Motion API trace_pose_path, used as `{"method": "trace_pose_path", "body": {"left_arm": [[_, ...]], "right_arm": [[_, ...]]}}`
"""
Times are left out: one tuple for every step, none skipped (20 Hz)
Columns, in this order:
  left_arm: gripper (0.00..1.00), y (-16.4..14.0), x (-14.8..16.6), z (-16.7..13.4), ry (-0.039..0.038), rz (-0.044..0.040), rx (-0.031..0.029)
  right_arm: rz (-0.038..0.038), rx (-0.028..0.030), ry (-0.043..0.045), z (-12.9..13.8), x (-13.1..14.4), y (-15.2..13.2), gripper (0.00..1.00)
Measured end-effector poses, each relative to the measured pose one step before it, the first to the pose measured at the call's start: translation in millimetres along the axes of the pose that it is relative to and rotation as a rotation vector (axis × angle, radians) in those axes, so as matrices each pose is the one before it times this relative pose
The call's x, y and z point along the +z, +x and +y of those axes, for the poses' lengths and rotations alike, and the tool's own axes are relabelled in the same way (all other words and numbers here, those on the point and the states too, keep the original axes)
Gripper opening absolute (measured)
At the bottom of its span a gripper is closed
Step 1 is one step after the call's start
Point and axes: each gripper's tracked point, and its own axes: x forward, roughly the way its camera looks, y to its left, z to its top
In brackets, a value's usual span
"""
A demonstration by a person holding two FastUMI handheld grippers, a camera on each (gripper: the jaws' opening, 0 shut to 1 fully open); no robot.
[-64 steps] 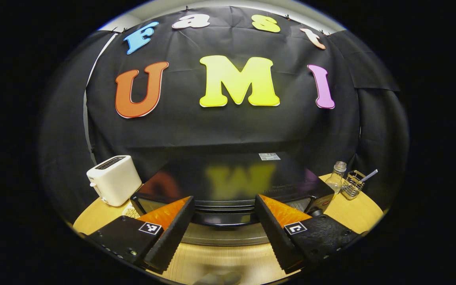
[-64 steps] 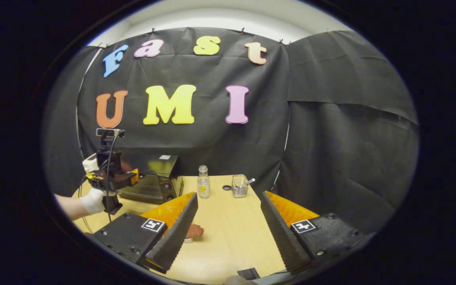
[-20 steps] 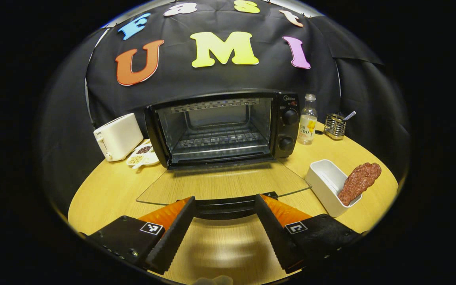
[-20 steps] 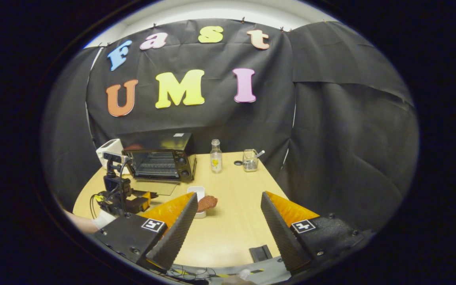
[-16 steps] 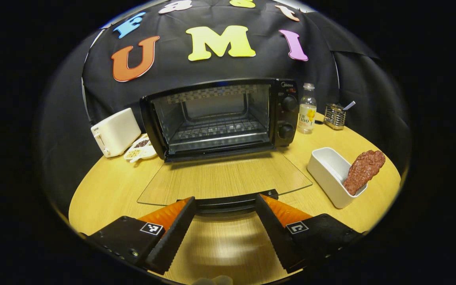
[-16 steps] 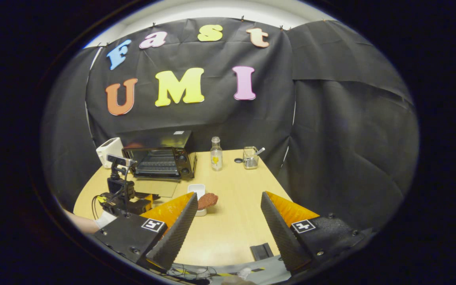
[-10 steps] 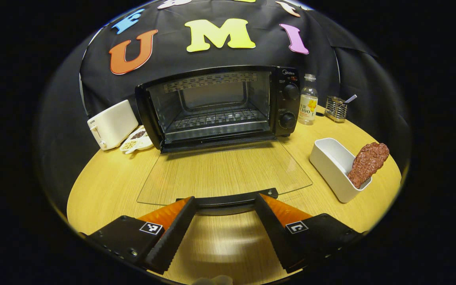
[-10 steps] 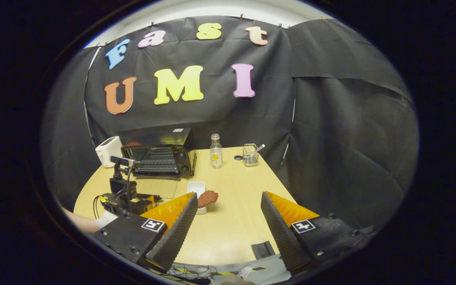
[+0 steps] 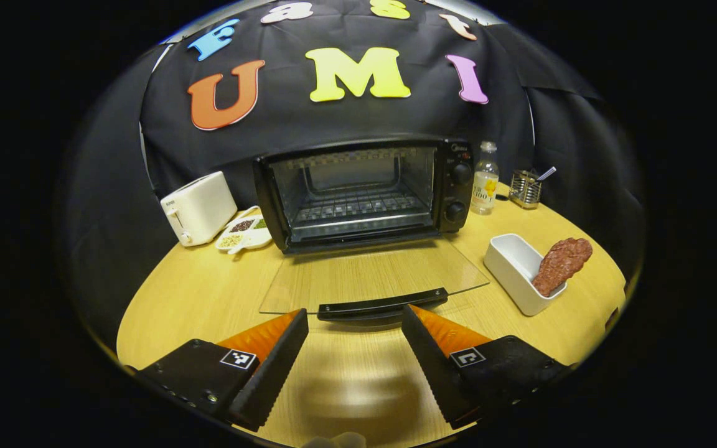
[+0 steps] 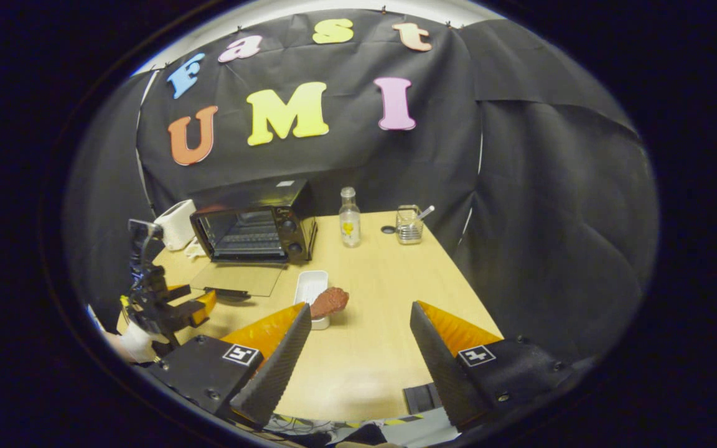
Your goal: Open the electric oven with the left hand, put the food in, and close the electric oven.
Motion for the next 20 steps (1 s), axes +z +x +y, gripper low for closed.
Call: {"method": "trace_pose_path", "body": {"left_arm": [[0.97,-10.53,8.62,-2.80,-0.00796,-0.02811,-0.02017],[0.97,-12.16,8.64,-2.66,0.00533,-0.01906,-0.01482],[0.97,-12.88,5.18,2.03,0.01301,-0.01346,-0.00170],[0.97,-9.71,7.93,1.22,0.01121,-0.01424,0.00382],[0.96,-8.86,6.62,1.18,0.00008,-0.00606,0.00295],[0.96,-8.48,6.84,0.85,-0.00455,-0.00498,0.01115],[0.97,-7.83,7.79,2.24,-0.00930,-0.00386,0.01468],[0.96,-5.23,8.14,0.94,-0.00952,-0.00426,0.01182],[0.97,-3.23,7.44,2.31,-0.00583,-0.00474,0.01929],[0.96,-3.67,7.49,3.16,-0.00332,-0.00277,0.01820],[0.96,-1.68,6.96,2.13,-0.00462,-0.00503,0.02214],[0.96,-2.75,5.76,3.06,-0.00684,-0.00183,0.02183],[0.96,-1.16,5.45,1.48,-0.00787,-0.00078,0.02137],[0.97,-1.87,3.58,2.17,-0.00765,0.00420,0.01823],[0.97,-0.84,2.94,-0.86,-0.00036,0.00114,0.01404],[0.97,-0.65,3.81,1.47,0.00842,0.00045,0.01770],[0.96,-1.45,4.82,0.34,0.01018,0.00286,0.01933],[0.96,-1.42,0.41,1.13,0.00312,0.00593,0.01453],[0.97,-0.96,1.62,-1.29,-0.00113,-0.00034,0.01359],[0.97,-0.97,1.41,-1.78,-0.00329,0.00027,0.01075]], "right_arm": [[0.01788,0.02698,-0.00515,2.26,-3.58,14.64,1.00],[0.02920,0.01634,-0.00313,-0.37,-3.90,16.12,1.00],[0.02677,0.01698,0.00460,-1.72,-5.39,17.38,0.99],[0.02260,0.02336,0.01143,-0.28,-1.53,16.45,0.98],[0.03310,0.02854,0.01090,-0.02,-5.24,16.05,0.94],[0.02996,0.02355,0.00774,-0.45,-3.38,13.24,0.94],[0.03486,0.03099,0.01090,0.48,-2.21,18.54,0.94],[0.02655,0.02712,0.01367,0.40,0.66,13.23,0.93],[0.02317,0.03453,0.01730,1.72,1.64,13.08,0.92],[0.02385,0.04940,0.02186,3.82,1.81,12.28,0.92],[0.03787,0.04545,0.02461,2.70,-1.51,12.17,0.88],[0.04947,0.03382,0.03251,-0.42,-2.62,12.93,0.85],[0.03269,0.03086,0.03006,0.14,-1.46,9.31,0.81],[0.02943,0.03293,0.03950,0.34,1.57,9.07,0.80],[0.02789,0.03103,0.03142,-0.04,1.75,7.59,0.75],[0.03542,0.02221,0.02928,-1.36,0.74,3.73,0.64],[0.02752,0.02250,0.02223,-1.84,0.45,3.01,0.57],[0.02387,0.01785,0.01457,-1.21,1.76,0.63,0.62],[0.01417,0.02071,0.01413,0.92,2.24,0.86,0.55],[0.01736,0.02463,0.00976,2.83,2.32,-0.68,0.50]]}}
